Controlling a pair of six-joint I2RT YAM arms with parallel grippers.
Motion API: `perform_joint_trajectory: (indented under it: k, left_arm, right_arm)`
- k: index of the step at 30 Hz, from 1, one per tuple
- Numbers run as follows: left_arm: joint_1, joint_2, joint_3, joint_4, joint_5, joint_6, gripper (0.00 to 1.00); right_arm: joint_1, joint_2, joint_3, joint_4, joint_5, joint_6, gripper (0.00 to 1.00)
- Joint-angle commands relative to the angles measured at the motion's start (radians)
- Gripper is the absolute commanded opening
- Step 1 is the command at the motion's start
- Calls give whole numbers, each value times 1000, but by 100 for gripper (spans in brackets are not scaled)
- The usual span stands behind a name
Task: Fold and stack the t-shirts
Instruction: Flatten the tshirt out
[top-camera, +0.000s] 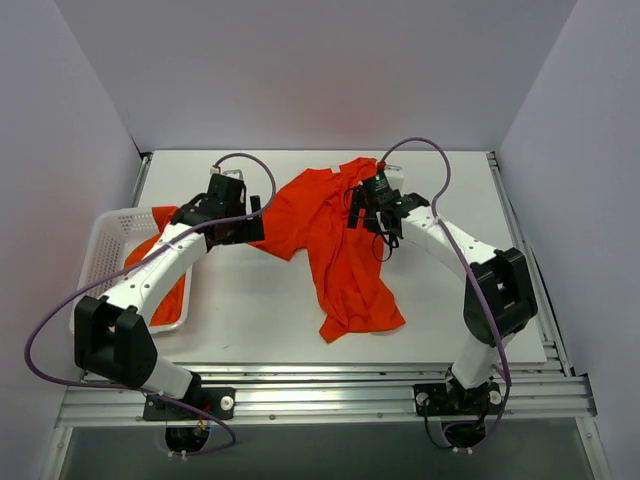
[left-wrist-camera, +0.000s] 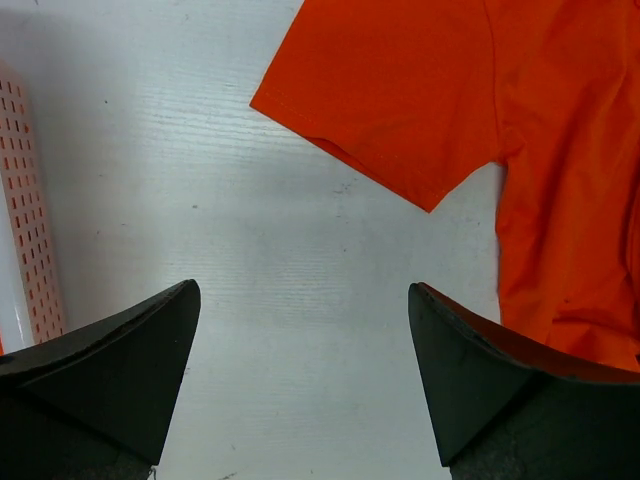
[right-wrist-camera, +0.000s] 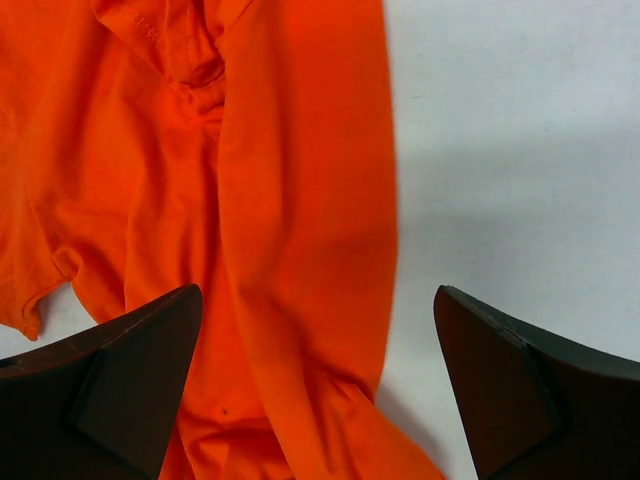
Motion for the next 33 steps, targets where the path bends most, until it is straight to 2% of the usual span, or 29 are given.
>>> perform_joint_trajectory:
  k: [1,5,7,11,14,18,22,24,27,28,30,33]
  left_arm:
    - [4,-23,-46,103,-23,10,94]
    - [7,-59,-148,186,-32,14,94]
    - [11,-85,-170,209,-40,29,94]
    - [14,-96,-158,165,-66,5,94]
    - [13,-105,-138,128,-63,-12,94]
    - [-50,-162,-112,71,-116,-26,94]
    - [-133,-268,-139,39,-162,-99,100]
    - [-221,-409,-187,63,-233,-147,100]
    - [-311,-605,-265,110,-261,-171,100]
    - [-325,-650,-306,140,-259,-171,94]
    - [-326,-762,-330,152,-169,-178,94]
    - [-325,-785,-339,179,-73,-110,94]
  right_arm:
    - [23,-9,-54,121,27,-14,98]
    - [47,-1,-128,225,62,-43,99]
    - [56,-11,-171,251,157,-58,98]
    - [56,-43,-218,273,236,-86,98]
    - [59,-55,-248,253,256,-20,96]
    - [124,-122,-287,265,299,26,95]
    - [233,-210,-327,288,346,41,95]
    - [326,-265,-350,283,404,99,95]
    - [490,-339,-361,264,444,147,94]
    - [535,-368,-346,226,472,181,95]
    - [653,-391,-294,100,516,292,95]
    - [739,-402,-266,17,559,323,95]
